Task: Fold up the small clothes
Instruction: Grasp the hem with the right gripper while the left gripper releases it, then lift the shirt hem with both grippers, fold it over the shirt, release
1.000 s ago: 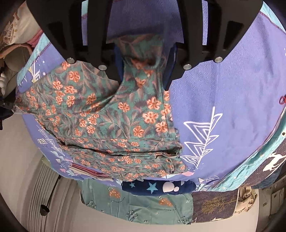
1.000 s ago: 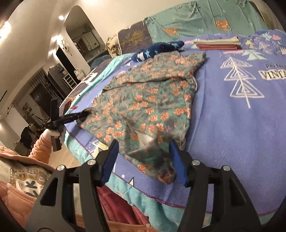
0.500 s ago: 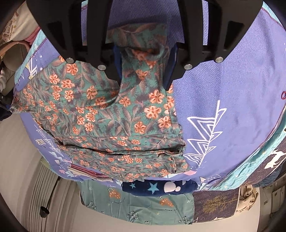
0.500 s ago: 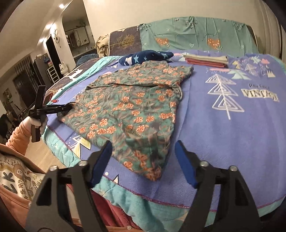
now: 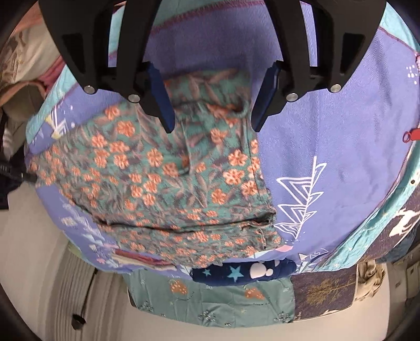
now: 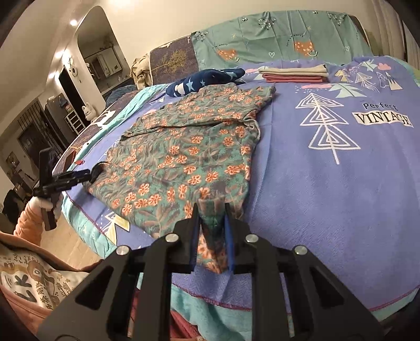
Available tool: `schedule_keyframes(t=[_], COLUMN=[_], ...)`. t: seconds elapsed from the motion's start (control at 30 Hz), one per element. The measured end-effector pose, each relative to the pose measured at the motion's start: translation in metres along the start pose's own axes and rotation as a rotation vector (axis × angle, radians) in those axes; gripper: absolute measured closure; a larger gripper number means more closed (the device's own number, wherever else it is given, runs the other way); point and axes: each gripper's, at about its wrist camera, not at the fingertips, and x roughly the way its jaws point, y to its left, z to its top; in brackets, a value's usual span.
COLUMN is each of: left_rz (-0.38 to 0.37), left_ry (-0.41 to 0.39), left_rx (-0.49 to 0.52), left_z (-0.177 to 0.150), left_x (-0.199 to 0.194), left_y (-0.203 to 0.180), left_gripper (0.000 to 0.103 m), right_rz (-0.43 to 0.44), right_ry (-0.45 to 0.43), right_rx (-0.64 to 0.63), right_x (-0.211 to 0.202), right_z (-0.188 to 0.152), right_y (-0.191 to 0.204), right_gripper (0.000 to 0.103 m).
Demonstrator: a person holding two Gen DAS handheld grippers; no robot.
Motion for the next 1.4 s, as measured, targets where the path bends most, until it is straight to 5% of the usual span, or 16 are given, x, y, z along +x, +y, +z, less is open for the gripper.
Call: schedule_keyframes(t=[0.6,0.73,0.87,0.97,1.1,1.33,1.4], left_rz=[0.028,0.116,0.243,0.153,0.030,0.054,0.027], left_ry=[-0.029,0.002,0.006,-0.038,-0.030,0.017,0.004], left_rx=[0.154,0.251,0.122,0.037,0.083,0.004,-0.016], left_z=[-0.004,0.000,0.020,0.026,0.019,0.020,0.024], left_x=[-0.012,0.006,0.017,0.007,0.002,0.027,0.027], left_y=[-0.019,-0.033,0.000,0.015,0.004,0.020,0.024], left_gripper=[0.039,0.039,0.052,0.052,0.051,0.052,0.082], right_rz=[-0.016,-0.023,-0.029,-0.030,-0.030,-0.025,-0.030], right_ry=[0.014,0.017,0.018,0.015,0.017,0.021,0.013], right_rx=[0.049,0.055,0.066,0.068,0.075,0.074,0.075], right_x=[0.016,0.016,0.017,0.016,0.018,0.024,0.023], right_z=[0.008,0.008,0.007,0.006,0.007,0.011,0.012], right_y=[-0.004,-0.005,-0.006,-0.006,-0.007,-0.005,-0.004], right_gripper=[0.087,0.087,0.087,0.087,0.087,0.087,0.088])
